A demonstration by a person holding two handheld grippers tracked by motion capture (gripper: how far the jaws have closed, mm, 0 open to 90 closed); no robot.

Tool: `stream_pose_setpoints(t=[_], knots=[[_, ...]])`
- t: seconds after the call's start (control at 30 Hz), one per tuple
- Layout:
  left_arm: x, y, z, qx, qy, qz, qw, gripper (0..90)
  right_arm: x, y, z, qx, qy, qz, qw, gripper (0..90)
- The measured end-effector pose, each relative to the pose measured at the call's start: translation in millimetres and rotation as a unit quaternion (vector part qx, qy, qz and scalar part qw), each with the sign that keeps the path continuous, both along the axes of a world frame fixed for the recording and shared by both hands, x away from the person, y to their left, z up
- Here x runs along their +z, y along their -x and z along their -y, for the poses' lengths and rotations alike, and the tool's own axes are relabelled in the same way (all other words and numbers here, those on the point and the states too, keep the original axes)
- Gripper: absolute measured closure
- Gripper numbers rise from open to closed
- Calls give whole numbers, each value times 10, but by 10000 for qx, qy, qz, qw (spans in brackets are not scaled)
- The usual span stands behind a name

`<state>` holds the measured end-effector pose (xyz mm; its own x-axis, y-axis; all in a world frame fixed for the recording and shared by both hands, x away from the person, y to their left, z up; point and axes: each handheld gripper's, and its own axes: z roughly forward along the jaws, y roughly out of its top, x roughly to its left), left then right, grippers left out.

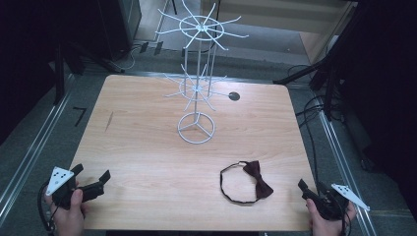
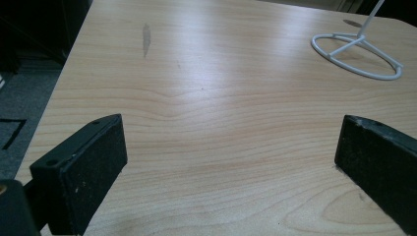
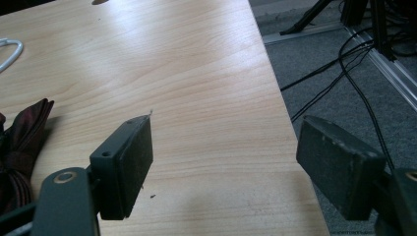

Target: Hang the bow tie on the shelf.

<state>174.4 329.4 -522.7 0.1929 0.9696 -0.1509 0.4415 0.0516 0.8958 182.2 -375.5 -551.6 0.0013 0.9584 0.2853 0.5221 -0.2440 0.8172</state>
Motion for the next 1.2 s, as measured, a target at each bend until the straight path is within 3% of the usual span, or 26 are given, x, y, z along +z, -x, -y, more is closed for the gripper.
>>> stream_pose_setpoints(t=[0.43,0.63,0.7,0.77,0.83,1.2], knots=[[0,0,-8,-8,33,-9,10000,0,146,-47,-165,193,179,-161,9995,220],[1,1,-10,-14,44,-14,10000,0,266,-93,-255,520,242,-187,9982,282],[1,1,-9,-13,46,-20,10000,0,336,-120,-344,789,393,-284,9957,302],[1,0,-8,-11,50,-20,10000,0,356,-130,-377,860,433,-345,9948,309],[1,0,-9,-13,51,-23,10000,0,415,-173,-482,1061,555,-523,9914,325],[1,-1,-11,-14,58,-23,10000,0,564,-304,-788,1455,746,-846,9829,361]])
